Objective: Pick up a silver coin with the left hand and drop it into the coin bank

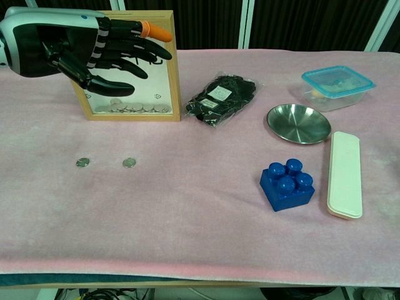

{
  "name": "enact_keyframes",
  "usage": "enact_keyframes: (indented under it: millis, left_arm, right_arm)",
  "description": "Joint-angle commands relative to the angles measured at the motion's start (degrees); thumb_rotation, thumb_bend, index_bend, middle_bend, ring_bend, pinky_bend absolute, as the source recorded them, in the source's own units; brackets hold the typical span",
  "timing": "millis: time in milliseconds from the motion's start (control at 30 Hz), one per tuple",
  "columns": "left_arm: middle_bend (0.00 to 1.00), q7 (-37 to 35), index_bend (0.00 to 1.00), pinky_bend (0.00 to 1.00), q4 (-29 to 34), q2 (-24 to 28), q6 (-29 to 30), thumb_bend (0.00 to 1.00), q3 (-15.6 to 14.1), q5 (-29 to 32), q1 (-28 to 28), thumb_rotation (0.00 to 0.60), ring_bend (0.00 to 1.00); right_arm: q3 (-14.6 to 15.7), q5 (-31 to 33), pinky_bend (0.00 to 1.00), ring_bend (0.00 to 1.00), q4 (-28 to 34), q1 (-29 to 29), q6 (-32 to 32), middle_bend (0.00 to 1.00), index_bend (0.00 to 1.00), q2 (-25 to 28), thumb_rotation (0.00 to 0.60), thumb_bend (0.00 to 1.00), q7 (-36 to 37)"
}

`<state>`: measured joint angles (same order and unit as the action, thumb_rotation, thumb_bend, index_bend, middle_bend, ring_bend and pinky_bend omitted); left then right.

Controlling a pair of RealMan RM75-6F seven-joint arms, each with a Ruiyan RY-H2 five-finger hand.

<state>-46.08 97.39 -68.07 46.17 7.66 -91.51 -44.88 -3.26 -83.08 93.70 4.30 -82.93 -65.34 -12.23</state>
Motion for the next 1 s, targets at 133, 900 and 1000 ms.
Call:
enact_keyframes:
  millis: [133,900,1000]
  left_arm:
    - [0.10,0.57,0.10,0.13,1.33,0.46,0.41,0.33,-0.90,0.76,-0.13,0.600,0.00]
    - [0.10,4.17,0.10,0.14,-0.24,-0.31,5.70,0.34,-3.61,0.88,2.13,0.600,0.00]
    - [0.10,5.72,0.11,0.14,-0.23,-0.64,5.58,0.34,-3.49,1.13,1.82,0.600,0.00]
  right_arm:
    - [0.13,-0.20,0.20,0.16,0.13,-0.09,-0.16,0.05,0.16,0.01,0.600,0.13,-0.13]
    - [0.35,-0.90,0.20,0.16,0.17,-0.47,-0.69,0.05,0.16,1.11,0.600,0.14,1.59]
    - [0.34,-0.93,0.20,0.16,0.01,-0.37,-0.54,0.05,0.16,1.04,0.600,0.14,1.63]
